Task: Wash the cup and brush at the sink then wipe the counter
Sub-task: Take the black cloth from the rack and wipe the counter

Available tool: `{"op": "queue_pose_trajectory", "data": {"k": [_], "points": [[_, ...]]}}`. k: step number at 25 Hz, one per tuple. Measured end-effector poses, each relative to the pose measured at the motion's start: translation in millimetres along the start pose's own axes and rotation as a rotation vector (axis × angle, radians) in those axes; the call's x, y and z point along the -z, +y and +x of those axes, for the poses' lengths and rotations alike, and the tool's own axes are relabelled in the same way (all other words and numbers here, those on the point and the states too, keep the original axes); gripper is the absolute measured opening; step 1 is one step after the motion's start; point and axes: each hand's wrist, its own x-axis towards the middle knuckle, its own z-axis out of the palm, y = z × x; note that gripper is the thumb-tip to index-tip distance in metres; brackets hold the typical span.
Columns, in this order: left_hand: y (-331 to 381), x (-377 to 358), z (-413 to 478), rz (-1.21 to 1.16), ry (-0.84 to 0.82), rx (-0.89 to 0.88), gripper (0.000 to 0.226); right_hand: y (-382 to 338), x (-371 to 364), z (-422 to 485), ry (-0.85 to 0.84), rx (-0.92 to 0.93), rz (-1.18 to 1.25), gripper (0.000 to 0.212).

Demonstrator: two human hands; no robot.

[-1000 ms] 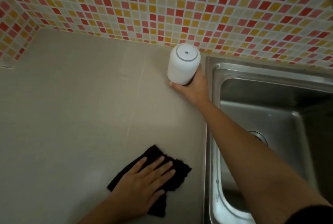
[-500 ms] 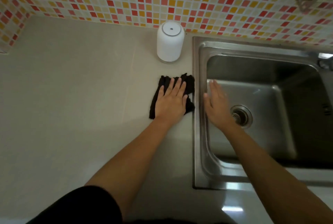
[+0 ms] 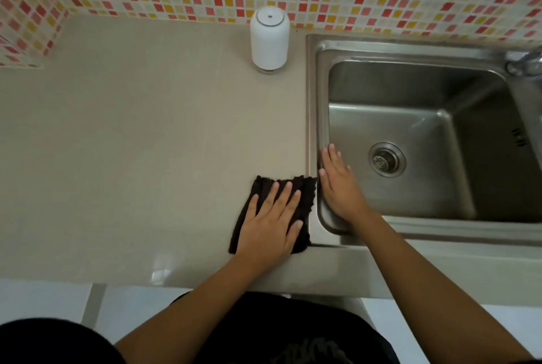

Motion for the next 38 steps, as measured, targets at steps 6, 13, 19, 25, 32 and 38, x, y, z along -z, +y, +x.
{"op": "queue_pose_trajectory", "data": {"k": [6,13,19,25,32,38], "points": [[12.2,3.4,-42.2,-0.087,-0.029,0.099,0.070,-23.4,7.2,-26.8,0.166,0.086,0.134,0.042],[-34.9,17.1,-47.2,-0.353,0.223,0.113,0.046,-54.6,-11.2,-81.1,0.124,0.397,-0.044,0.023],[-46.4,32.7,-36.8,0.025,0.011,0.247,0.059,-75.0,-16.2,-69.4,-0.027,0.245,-0.210,0.056],[-47.1,41.6,-50.7,0.116,-0.068,0.325,0.040,-84.5,-28.7,-90.8,-0.050,0.262,-0.184,0.030],[-44.9,88.9,-20.0,0.025,-0.041,0.299,0.034,-81.4,-1.1,-82.8,0.068,0.271,-0.017,0.033],[-15.3,179.0,63.6,-0.045,0.252,0.160,0.023,-80.6,117.7,-30.7,0.335,0.350,-0.009,0.026]]}}
